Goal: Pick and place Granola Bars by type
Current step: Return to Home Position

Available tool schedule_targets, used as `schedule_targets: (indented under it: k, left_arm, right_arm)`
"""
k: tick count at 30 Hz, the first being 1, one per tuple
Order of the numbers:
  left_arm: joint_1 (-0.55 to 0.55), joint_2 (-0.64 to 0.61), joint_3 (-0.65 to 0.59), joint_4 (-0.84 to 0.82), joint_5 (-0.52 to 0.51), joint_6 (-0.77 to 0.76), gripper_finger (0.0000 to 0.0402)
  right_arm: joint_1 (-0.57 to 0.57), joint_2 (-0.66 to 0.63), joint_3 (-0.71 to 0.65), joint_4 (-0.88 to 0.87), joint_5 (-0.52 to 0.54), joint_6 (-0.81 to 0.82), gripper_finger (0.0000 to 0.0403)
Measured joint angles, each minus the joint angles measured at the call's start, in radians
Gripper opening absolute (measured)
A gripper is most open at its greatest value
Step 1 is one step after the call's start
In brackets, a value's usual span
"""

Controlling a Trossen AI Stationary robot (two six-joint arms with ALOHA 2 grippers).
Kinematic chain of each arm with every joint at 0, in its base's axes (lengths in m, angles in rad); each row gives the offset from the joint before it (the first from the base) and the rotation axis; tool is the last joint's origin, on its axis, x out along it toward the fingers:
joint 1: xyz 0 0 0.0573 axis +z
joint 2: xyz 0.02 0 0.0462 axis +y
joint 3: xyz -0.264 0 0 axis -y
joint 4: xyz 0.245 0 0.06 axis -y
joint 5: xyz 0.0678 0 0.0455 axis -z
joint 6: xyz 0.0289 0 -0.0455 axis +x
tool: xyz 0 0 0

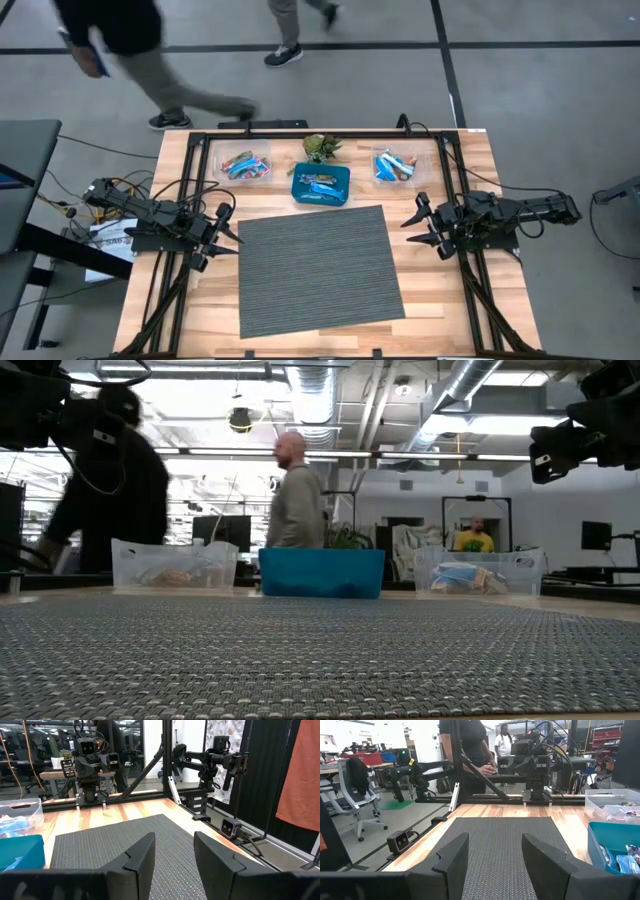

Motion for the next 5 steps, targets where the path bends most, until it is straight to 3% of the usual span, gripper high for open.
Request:
schedule_targets:
  k: [5]
  left_arm:
    - [0.0,0.0,0.0,0.0,0.0,0.0,0.0127]
  right_arm:
    - [0.0,0.0,0.0,0.0,0.0,0.0,0.0175]
